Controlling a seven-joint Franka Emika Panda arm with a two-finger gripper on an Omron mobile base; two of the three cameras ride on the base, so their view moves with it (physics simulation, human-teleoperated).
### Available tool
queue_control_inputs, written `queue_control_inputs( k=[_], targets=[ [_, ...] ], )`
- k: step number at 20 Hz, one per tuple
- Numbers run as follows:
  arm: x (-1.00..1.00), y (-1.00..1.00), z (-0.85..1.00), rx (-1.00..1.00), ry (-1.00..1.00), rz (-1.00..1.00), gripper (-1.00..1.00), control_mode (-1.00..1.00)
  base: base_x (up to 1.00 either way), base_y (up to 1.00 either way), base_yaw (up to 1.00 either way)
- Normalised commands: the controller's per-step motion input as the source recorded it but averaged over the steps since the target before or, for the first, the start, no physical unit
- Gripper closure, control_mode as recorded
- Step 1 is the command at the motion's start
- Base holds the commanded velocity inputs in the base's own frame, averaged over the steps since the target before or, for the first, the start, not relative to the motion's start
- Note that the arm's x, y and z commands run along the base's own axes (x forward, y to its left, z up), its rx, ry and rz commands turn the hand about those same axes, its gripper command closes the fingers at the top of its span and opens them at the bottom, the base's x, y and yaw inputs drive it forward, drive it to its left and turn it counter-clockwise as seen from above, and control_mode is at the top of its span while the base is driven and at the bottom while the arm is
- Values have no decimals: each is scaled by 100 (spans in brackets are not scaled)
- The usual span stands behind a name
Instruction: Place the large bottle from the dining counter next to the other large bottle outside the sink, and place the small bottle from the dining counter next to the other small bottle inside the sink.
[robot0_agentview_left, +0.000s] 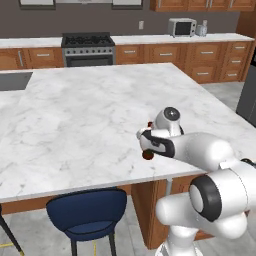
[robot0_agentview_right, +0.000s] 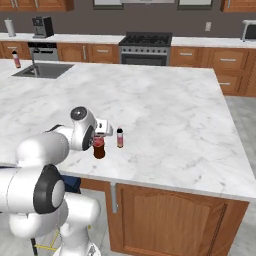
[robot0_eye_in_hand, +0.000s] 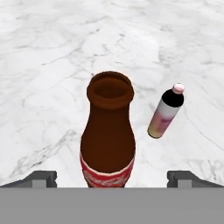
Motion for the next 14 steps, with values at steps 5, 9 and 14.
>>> queue_control_inputs(
  k=[5,9,14],
  targets=[
    [15,0,-4,0,0,0,-100,-100,0,0,0],
    [15,0,-6,0,0,0,-100,-100,0,0,0],
    [16,0,-7,0,0,0,-100,-100,0,0,0]
  ],
)
